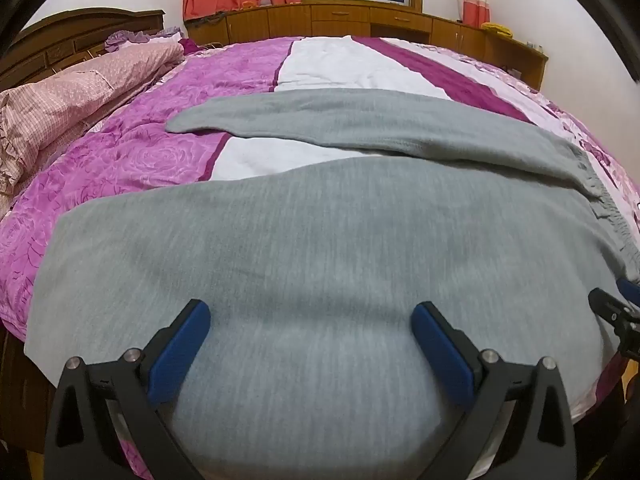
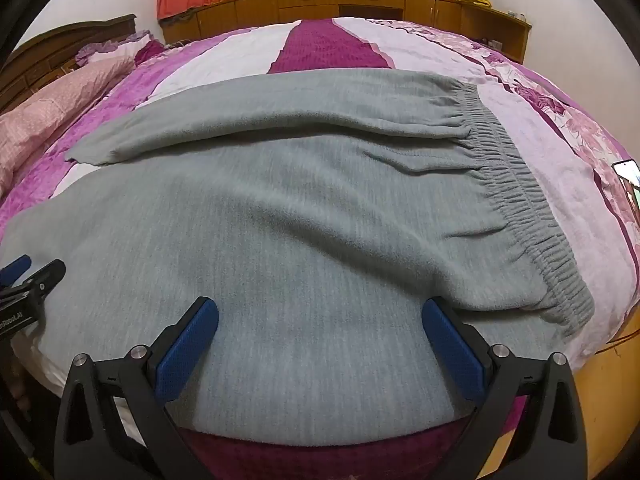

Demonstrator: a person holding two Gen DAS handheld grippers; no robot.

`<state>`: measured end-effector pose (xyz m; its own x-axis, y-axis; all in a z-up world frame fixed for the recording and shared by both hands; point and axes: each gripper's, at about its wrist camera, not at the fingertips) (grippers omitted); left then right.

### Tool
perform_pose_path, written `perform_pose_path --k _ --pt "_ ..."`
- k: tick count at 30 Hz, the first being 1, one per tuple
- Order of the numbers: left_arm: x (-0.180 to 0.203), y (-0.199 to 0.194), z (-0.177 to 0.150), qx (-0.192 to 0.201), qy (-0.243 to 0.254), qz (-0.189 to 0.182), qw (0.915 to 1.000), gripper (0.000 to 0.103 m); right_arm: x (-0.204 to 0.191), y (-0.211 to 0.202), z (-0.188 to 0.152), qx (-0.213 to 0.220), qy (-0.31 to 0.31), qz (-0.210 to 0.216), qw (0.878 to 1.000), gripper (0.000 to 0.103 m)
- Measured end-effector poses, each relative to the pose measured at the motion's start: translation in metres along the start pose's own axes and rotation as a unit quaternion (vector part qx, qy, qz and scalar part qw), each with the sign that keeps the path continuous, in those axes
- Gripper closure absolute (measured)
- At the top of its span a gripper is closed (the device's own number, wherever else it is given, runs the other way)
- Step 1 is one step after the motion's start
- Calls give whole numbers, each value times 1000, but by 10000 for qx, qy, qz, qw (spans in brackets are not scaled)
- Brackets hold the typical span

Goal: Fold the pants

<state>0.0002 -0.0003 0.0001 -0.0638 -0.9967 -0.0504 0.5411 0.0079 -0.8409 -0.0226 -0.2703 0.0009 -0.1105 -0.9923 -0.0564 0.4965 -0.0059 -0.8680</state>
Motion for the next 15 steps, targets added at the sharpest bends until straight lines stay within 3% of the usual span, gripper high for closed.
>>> perform_pose_path --k 15 --pt "-1 0 0 14 -35 -73 10000 0 3 2 2 -80 -75 -10 9999 4"
Point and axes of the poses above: each gripper's, at about its wrist camera, not at the fingertips, and y roughly the way its jaws point, x to its right, z to its top, and after that the axes turned 8 degrees about -x, right-handed
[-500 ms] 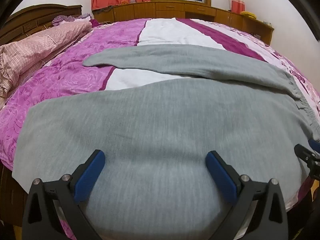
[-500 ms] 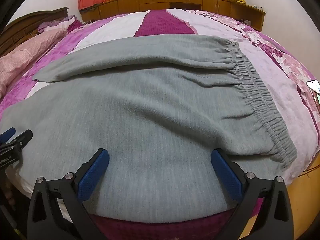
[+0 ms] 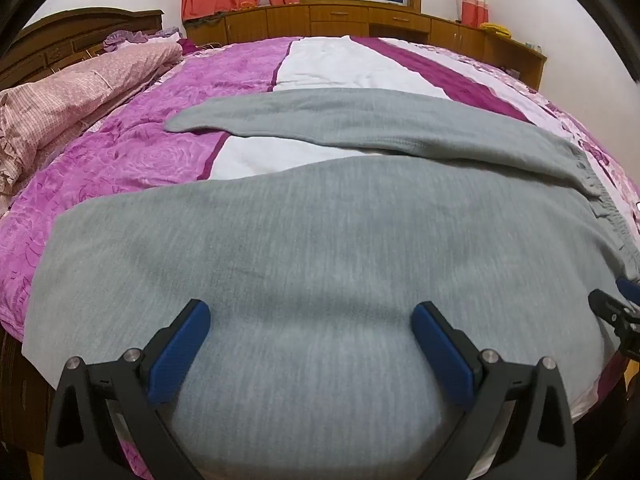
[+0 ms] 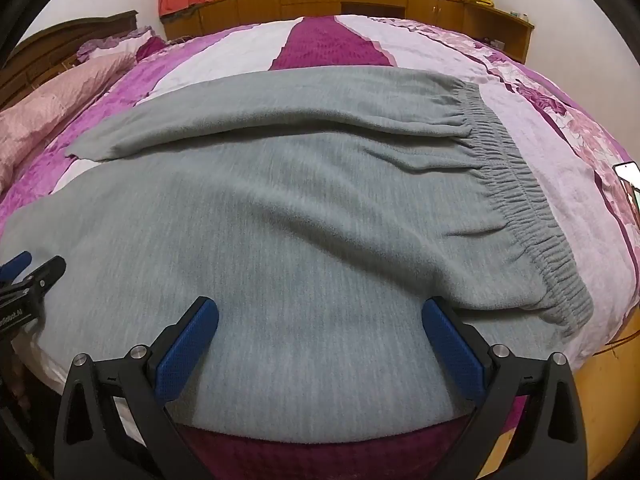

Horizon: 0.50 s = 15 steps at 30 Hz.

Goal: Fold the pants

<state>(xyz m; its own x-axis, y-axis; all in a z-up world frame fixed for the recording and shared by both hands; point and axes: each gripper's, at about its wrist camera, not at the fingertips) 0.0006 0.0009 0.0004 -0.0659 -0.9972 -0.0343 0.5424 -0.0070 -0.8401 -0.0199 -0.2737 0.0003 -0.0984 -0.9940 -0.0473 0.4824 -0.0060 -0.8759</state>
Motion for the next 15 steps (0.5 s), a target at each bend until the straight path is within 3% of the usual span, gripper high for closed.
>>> perform_pose_path --k 15 --pt "0 -3 -1 -44 -1 -38 10000 0 -9 5 2 -106 -72 -221 9997 4"
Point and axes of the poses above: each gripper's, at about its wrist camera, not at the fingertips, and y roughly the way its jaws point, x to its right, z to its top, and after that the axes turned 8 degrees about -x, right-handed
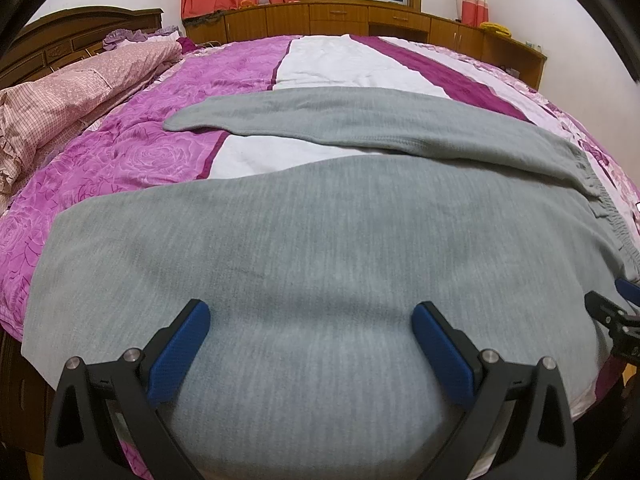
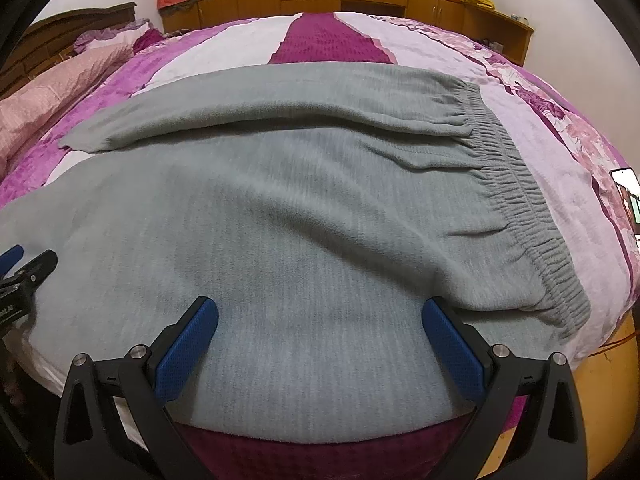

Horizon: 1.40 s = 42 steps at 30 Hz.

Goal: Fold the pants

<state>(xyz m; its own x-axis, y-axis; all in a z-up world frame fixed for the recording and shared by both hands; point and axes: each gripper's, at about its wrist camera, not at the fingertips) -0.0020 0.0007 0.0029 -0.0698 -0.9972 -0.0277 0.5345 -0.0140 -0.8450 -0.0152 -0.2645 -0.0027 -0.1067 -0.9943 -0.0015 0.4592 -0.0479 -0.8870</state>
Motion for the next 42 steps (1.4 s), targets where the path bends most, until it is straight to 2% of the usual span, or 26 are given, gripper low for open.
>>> perform_pose_path --k 5,10,15,17,22,25,29,33,36,42 --pt "-3 2 7 -223 198 -153 9994 1 4 -2 3 -64 43 98 9999 4" --pt "-3 -10 6 -280 425 -340 9981 2 5 -16 2 -28 9 347 9994 4" --pt "-6 -25 12 -407 342 -575 9969 3 -1 -51 4 312 -240 535 9978 4" --pt "-7 -37 15 -348 350 -622 9968 3 0 -67 7 443 -237 636 9967 4" --pt "-9 -79 27 77 436 -663 9968 3 9 -101 17 715 55 842 9939 4" --pt "-13 -99 38 148 343 -790 9962 3 15 -121 21 894 184 1053 9902 4" --pt "-21 -127 54 284 252 -906 9952 3 17 -145 32 1110 63 1018 9886 4" --pt "-23 -157 71 483 392 -752 9952 3 21 -169 45 1240 -47 909 9881 4" --pt "-23 -175 89 579 506 -593 9953 3 27 -185 57 1217 -40 1016 9874 4" --pt "-24 -194 125 609 556 -616 9947 3 40 -203 91 1205 -40 1037 9873 4"
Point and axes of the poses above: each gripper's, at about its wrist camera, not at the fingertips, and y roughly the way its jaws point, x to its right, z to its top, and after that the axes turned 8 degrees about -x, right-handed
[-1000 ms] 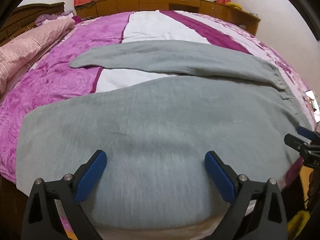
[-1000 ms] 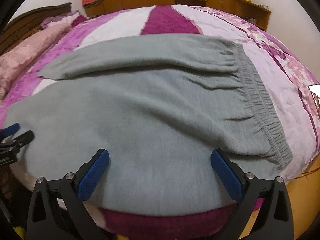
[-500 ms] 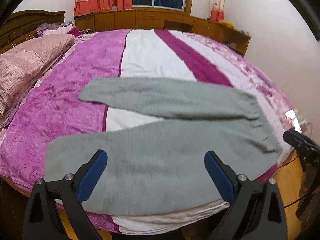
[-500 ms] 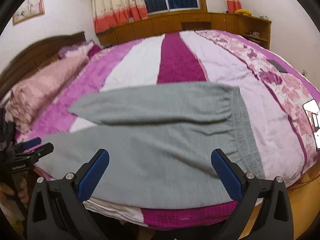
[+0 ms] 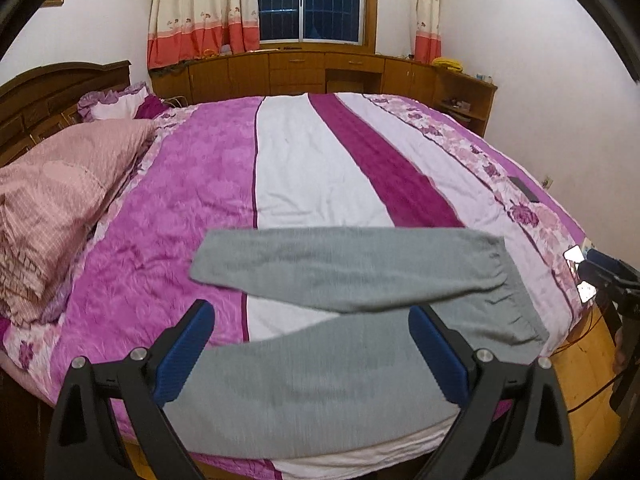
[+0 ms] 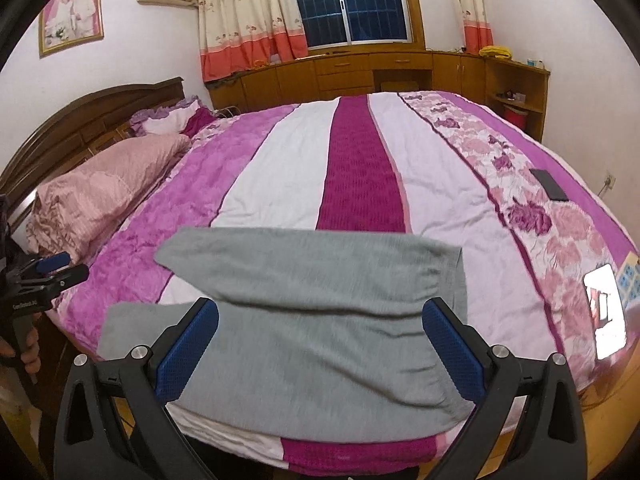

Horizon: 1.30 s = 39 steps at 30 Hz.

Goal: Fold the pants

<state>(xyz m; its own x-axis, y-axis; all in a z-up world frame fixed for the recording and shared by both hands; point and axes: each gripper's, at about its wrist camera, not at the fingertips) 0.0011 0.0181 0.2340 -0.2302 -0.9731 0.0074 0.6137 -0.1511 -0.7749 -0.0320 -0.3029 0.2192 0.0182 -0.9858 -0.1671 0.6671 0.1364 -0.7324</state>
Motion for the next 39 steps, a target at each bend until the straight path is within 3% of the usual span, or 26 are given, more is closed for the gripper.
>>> perform_pose_path --k 9,20,30,39 --pt "8 30 55 -146 85 -10 9999 3 14 18 49 -51 -57 -93 9999 4" --pt "32 97 108 -414 428 95 9982 3 49 78 89 -398 -12 -259 9989 4" --pt "48 182 140 -904 712 379 9926 3 86 148 100 -863 115 -299 9957 4" --pt "57 275 144 -1435 929 62 9853 3 124 226 95 -1403 210 -422 9890 4"
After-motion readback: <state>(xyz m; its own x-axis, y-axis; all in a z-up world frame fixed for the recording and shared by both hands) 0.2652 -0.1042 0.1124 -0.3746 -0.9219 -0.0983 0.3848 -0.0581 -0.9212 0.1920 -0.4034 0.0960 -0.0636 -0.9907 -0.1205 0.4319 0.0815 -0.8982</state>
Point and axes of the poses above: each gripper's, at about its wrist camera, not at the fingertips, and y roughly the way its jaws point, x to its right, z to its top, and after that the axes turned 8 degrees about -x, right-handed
